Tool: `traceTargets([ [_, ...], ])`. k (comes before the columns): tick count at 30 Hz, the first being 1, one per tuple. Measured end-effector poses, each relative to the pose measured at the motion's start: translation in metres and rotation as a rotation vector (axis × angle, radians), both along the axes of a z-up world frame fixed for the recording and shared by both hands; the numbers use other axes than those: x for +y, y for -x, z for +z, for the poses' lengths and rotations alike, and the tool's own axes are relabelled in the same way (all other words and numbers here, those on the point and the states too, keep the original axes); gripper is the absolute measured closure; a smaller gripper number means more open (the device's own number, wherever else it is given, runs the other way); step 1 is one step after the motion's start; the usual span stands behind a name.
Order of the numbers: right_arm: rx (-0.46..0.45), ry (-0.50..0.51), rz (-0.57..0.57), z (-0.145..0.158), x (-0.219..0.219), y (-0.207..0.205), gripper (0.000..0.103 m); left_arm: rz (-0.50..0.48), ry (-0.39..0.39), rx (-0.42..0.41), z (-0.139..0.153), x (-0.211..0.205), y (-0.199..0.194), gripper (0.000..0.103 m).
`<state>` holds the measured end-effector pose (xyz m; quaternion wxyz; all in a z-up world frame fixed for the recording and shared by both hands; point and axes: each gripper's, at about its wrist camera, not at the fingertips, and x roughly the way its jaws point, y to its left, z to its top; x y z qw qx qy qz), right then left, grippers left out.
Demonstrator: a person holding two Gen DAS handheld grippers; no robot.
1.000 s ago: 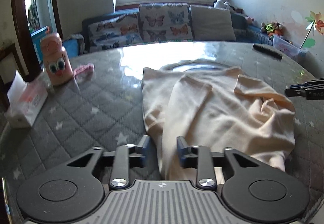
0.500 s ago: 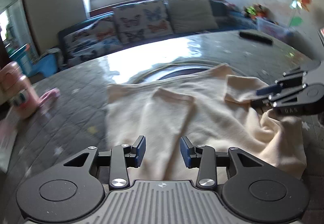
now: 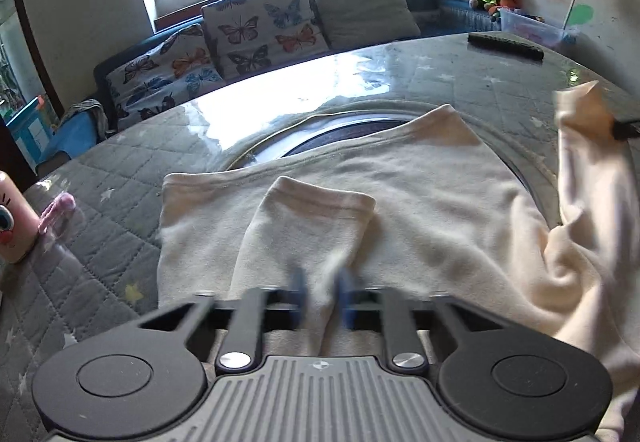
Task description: Fold clothes
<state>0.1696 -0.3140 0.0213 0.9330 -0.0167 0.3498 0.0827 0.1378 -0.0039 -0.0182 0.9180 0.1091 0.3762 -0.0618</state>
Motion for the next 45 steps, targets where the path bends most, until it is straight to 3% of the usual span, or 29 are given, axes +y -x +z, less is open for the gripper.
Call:
traceTargets([
  [6, 0.042, 0.005, -0.095, -0.015, -0.027, 0.004, 0.098, 0.134, 0.046, -0.12, 0.035, 0.038, 0.023, 0.101],
  [13, 0.031, -0.005, -0.082, -0.016, -0.026, 0.007, 0.092, 0.424, 0.082, -0.23, 0.069, 0.125, 0.075, 0.101],
  [19, 0.024, 0.001, -0.058, -0.017, -0.016, 0.006, 0.082, 0.639, 0.072, -0.178, 0.045, 0.187, 0.113, 0.101],
  [25, 0.036, 0.012, -0.039, -0.022, -0.013, 0.003, 0.076, 0.694, 0.062, -0.08, 0.012, 0.205, 0.135, 0.099],
  [29, 0.039, 0.022, -0.043, -0.027, -0.014, 0.001, 0.069, 0.73, 0.035, -0.066, 0.01, 0.208, 0.138, 0.096],
  [32, 0.039, 0.037, -0.053, -0.027, -0.016, -0.003, 0.069, 0.729, 0.04, -0.086, 0.019, 0.204, 0.14, 0.096],
  [36, 0.039, 0.03, -0.083, -0.029, -0.024, -0.016, 0.067, 0.651, 0.068, -0.11, 0.029, 0.187, 0.133, 0.095],
  [40, 0.035, 0.05, -0.107, -0.029, -0.028, -0.03, 0.067, 0.507, 0.109, -0.103, 0.034, 0.152, 0.126, 0.095],
  [45, 0.048, 0.023, -0.11, -0.028, -0.033, -0.033, 0.067, 0.26, 0.149, -0.07, 0.031, 0.093, 0.127, 0.09],
])
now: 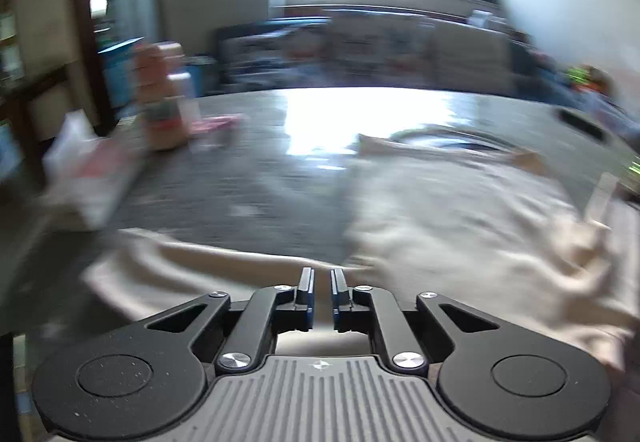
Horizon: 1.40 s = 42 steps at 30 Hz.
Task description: Fold clothes
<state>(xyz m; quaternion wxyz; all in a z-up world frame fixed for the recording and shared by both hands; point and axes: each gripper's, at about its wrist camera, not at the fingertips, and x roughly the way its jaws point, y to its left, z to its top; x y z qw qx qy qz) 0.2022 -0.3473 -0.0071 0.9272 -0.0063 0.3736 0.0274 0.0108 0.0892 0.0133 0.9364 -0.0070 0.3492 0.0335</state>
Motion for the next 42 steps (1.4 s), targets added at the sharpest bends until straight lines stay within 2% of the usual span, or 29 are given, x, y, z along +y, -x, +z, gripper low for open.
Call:
traceTargets([
  [3, 0.006, -0.019, -0.002, 0.0, -0.004, 0.003, 0.067, -0.126, 0.037, 0.017, -0.004, -0.032, 0.004, 0.086],
  [8, 0.008, -0.047, -0.013, 0.001, -0.01, 0.01, 0.067, -0.302, 0.052, 0.059, -0.018, -0.072, 0.012, 0.086],
  [11, 0.006, -0.054, -0.013, 0.001, -0.012, 0.011, 0.068, -0.349, 0.044, 0.082, -0.024, -0.083, 0.016, 0.086],
  [13, 0.005, -0.063, -0.009, 0.0, -0.013, 0.011, 0.077, -0.366, 0.043, 0.091, -0.026, -0.087, 0.019, 0.085],
  [15, 0.003, -0.07, -0.005, 0.001, -0.014, 0.011, 0.094, -0.372, 0.051, 0.095, -0.026, -0.087, 0.02, 0.085],
  [18, -0.009, -0.073, -0.018, 0.002, -0.016, 0.016, 0.099, -0.381, 0.063, 0.101, -0.025, -0.087, 0.021, 0.085],
  [25, -0.075, 0.014, -0.104, 0.015, -0.033, 0.029, 0.099, -0.439, 0.107, 0.112, -0.024, -0.097, 0.023, 0.085],
  [27, -0.055, 0.021, -0.122, 0.013, -0.038, 0.027, 0.099, -0.468, 0.122, 0.119, -0.024, -0.102, 0.021, 0.085],
  [30, -0.02, 0.04, -0.137, 0.009, -0.043, 0.024, 0.098, -0.497, 0.076, 0.103, -0.023, -0.107, 0.023, 0.083],
  [31, -0.014, 0.05, -0.136, 0.009, -0.042, 0.024, 0.098, -0.497, 0.083, 0.104, -0.023, -0.104, 0.022, 0.082],
  [35, 0.008, 0.09, -0.13, 0.007, -0.041, 0.026, 0.092, -0.475, 0.099, 0.094, -0.017, -0.088, 0.02, 0.077],
  [37, -0.016, 0.094, -0.117, 0.015, -0.037, 0.029, 0.092, -0.452, 0.092, 0.078, -0.012, -0.081, 0.022, 0.077],
  [42, -0.044, 0.052, 0.002, 0.035, -0.015, 0.026, 0.091, -0.331, 0.077, 0.052, 0.002, -0.056, 0.01, 0.071],
])
